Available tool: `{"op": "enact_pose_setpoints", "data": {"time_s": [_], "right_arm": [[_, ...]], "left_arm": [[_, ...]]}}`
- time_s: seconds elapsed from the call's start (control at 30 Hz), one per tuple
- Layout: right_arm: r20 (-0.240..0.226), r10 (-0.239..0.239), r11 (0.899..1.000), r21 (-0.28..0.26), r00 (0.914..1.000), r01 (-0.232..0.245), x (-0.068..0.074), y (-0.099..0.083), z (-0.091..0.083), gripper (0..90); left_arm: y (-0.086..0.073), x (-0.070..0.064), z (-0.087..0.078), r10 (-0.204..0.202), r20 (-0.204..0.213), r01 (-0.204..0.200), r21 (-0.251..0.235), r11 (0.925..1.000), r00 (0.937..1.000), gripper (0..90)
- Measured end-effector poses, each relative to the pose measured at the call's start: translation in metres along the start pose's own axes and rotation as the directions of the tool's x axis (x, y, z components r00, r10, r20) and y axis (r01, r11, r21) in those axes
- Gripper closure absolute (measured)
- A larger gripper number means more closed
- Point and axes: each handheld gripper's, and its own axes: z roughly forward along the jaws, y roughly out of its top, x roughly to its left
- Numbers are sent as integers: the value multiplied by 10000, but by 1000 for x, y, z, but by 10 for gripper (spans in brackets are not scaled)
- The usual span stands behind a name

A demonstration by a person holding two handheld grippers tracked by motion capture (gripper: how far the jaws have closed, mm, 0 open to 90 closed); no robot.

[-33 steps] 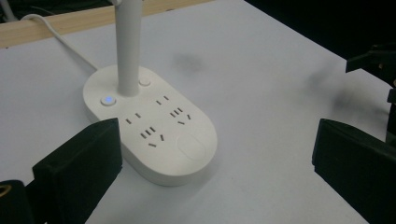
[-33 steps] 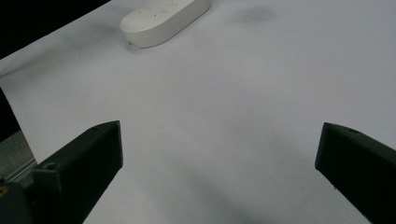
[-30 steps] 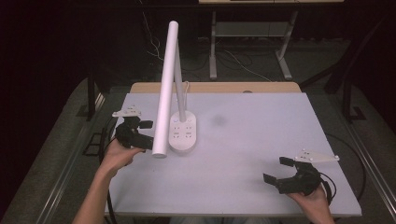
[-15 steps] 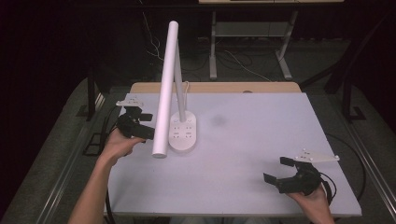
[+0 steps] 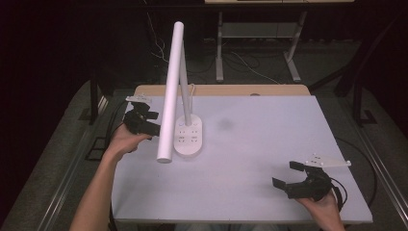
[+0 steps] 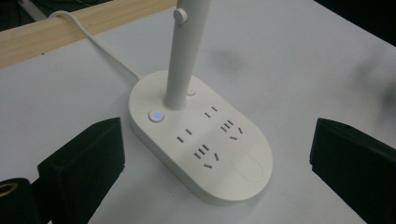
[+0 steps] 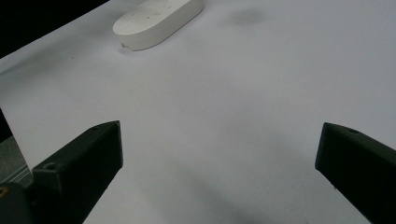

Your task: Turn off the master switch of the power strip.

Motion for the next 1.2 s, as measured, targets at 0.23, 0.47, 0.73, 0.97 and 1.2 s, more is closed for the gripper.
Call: {"op": "enact_pose_setpoints", "data": {"time_s": [0.23,0.47,0.73,0.97,1.2], "right_arm": [[47,-41,9999,-93,10000,41,0,0,-1,3],[43,-8,10000,-77,10000,8,0,0,0,3],[59,-22,10000,-83,10000,22,-1,0,0,3],[58,-37,10000,-25,10000,37,-1,0,1,3],[48,-49,10000,-9,10000,49,-1,0,2,3]], "left_arm": [[5,8,7,-68,-118,68,-33,10000,9999,29],[5,17,18,-205,-295,206,5,9998,9994,34],[4,28,25,-500,-464,496,-93,9987,9977,59],[3,35,31,-885,-702,889,32,9960,9936,104],[1,43,38,-1263,-615,1266,21,9919,9901,201]]}}
